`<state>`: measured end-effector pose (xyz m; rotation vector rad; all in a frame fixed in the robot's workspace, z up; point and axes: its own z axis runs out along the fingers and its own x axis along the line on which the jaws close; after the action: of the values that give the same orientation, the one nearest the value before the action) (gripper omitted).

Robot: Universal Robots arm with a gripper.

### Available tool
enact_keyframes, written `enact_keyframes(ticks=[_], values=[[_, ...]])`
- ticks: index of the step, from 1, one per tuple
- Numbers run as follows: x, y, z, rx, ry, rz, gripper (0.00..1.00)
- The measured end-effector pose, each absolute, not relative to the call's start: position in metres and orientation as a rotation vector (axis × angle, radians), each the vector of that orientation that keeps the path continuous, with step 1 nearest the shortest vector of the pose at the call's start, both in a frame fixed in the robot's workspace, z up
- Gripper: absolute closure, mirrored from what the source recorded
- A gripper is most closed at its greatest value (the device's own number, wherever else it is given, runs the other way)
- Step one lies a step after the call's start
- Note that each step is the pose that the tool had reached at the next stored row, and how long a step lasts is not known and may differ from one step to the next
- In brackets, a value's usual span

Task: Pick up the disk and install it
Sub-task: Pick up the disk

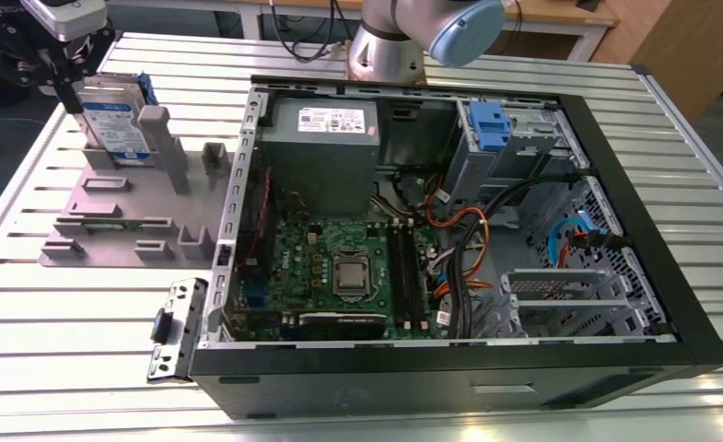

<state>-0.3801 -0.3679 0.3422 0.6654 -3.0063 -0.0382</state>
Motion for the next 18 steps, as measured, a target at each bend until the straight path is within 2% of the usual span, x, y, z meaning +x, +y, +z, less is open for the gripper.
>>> enact_keyframes(ticks=[18], values=[[-0.3801, -0.3678, 0.3422, 0.691, -3.0, -0.038, 0.9]])
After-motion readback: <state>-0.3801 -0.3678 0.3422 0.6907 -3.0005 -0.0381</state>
